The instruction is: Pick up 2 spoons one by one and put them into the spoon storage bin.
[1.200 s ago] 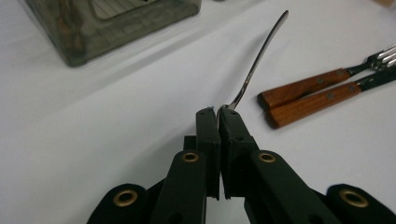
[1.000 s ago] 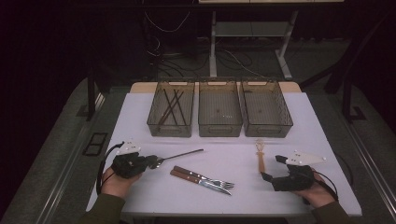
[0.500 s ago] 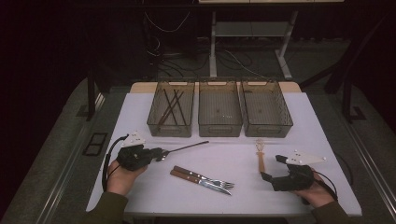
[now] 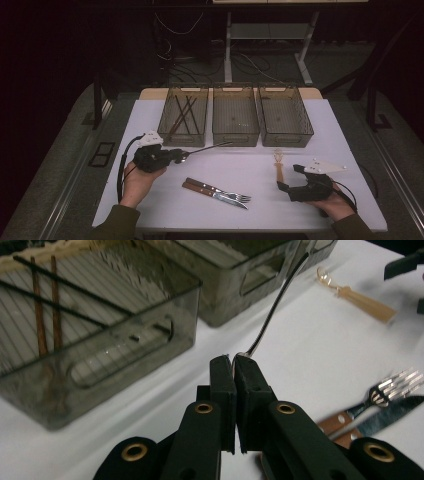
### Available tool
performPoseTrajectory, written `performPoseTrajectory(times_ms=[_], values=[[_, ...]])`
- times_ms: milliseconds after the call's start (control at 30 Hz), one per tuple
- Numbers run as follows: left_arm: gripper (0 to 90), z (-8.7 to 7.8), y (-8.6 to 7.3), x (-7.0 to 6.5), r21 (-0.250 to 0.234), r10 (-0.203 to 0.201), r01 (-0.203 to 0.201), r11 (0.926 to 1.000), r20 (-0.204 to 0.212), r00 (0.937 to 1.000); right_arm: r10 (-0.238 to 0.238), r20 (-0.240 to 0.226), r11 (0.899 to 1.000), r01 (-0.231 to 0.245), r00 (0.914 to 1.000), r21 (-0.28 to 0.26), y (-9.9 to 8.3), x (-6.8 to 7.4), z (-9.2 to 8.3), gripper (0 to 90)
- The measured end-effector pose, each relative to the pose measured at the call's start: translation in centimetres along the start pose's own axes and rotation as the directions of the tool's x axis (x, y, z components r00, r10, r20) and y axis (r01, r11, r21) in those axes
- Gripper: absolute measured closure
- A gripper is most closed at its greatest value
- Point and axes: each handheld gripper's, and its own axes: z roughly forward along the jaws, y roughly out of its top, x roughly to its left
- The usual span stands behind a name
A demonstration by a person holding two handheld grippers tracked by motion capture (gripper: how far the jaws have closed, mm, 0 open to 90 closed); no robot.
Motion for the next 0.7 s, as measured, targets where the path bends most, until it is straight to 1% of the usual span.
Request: performPoseTrajectory(times_ms=[133,300,333,500,567,633,667,700], values=[[86.7,0.7,1.1,0.0,-0.017,0.010,-0.010,0.9998,-0.012,0.9999,-0.001,0.001,1.000,0.001,1.0000,0.005,0.0,0.1,0.0,11.4],[86.7,1.7,2.4,-0.1,-0.029,0.012,-0.013,0.9995,-0.029,0.9995,-0.008,-0.010,1.000,0.008,0.9999,0.006,0.0,0.2,0.0,11.4],[86.7,2.0,2.6,-0.2,-0.037,0.006,-0.008,0.9993,-0.035,0.9994,-0.008,-0.010,1.000,0.008,0.9999,0.007,0.0,0.2,0.0,11.4],[86.7,3.4,3.9,-0.5,-0.030,0.031,-0.032,0.9990,-0.060,0.9977,-0.007,-0.012,1.000,0.007,0.9999,0.011,0.0,0.2,0.0,11.4],[86.7,4.1,4.4,-0.7,-0.036,0.029,-0.031,0.9989,-0.065,0.9974,-0.007,-0.012,1.000,0.007,0.9999,0.008,0.0,0.2,-0.1,11.5],[86.7,4.8,4.9,-0.8,-0.030,0.041,-0.044,0.9986,-0.079,0.9960,0.001,-0.017,1.000,-0.001,0.9999,0.009,-0.1,0.3,-0.2,11.5],[86.7,5.1,5.1,-0.8,-0.024,0.052,-0.055,0.9982,-0.087,0.9948,-0.002,-0.014,1.000,0.002,0.9999,0.007,-0.1,0.2,-0.2,11.4],[86.7,5.4,5.4,-0.9,-0.019,0.054,-0.056,0.9982,-0.097,0.9938,-0.010,-0.012,1.000,0.010,0.9999,0.002,0.0,0.2,-0.2,11.5]])
